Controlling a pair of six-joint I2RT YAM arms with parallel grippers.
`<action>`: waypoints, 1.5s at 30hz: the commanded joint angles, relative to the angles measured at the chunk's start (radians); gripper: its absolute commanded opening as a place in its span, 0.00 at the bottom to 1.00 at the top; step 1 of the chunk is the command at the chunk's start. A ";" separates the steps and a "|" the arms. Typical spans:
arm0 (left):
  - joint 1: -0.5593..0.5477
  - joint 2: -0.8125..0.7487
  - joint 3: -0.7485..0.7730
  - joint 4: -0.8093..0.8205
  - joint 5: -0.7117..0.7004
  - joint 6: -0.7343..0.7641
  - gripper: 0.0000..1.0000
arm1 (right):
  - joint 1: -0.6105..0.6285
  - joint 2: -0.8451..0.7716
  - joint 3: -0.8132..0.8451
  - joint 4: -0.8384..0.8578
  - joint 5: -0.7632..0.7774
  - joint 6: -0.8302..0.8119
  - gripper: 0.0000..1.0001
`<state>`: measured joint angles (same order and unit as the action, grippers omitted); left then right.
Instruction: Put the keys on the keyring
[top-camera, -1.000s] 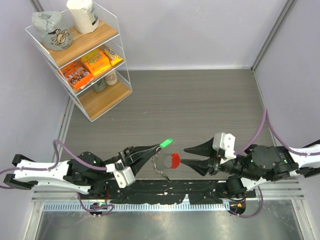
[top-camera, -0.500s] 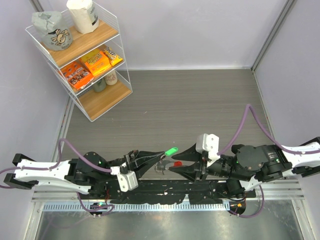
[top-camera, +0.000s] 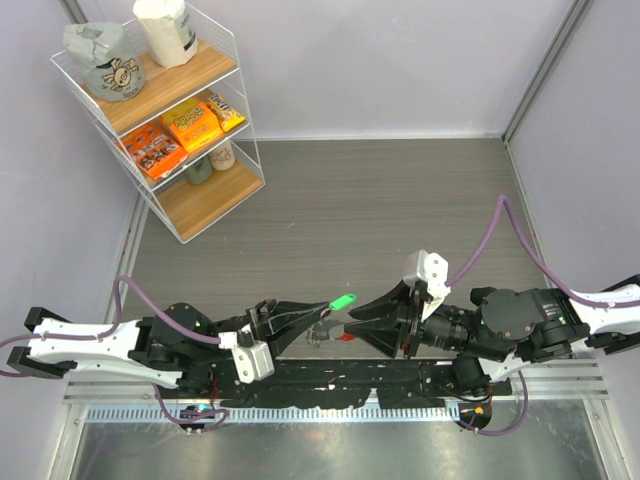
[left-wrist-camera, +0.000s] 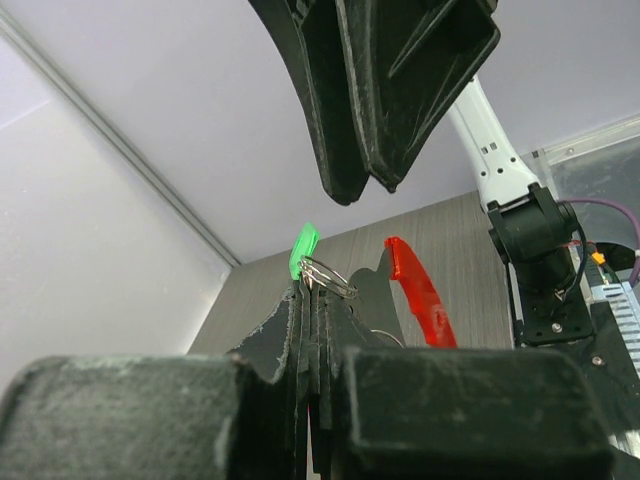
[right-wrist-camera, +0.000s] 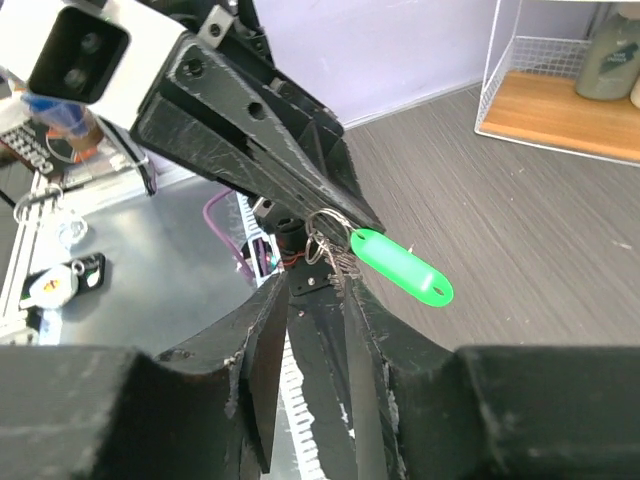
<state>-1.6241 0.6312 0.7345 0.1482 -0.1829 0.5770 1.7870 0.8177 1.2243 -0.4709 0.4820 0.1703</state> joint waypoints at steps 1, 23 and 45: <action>-0.006 -0.016 0.028 0.122 -0.015 0.001 0.00 | 0.006 -0.005 -0.022 0.055 0.115 0.173 0.34; -0.007 -0.018 0.008 0.169 -0.026 0.004 0.00 | 0.006 0.000 -0.080 0.236 0.187 0.247 0.41; -0.006 -0.034 -0.010 0.192 -0.015 0.004 0.00 | -0.034 0.058 -0.040 0.262 0.158 0.259 0.43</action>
<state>-1.6241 0.6125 0.7254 0.2443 -0.2081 0.5831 1.7687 0.8665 1.1397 -0.2573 0.6487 0.4187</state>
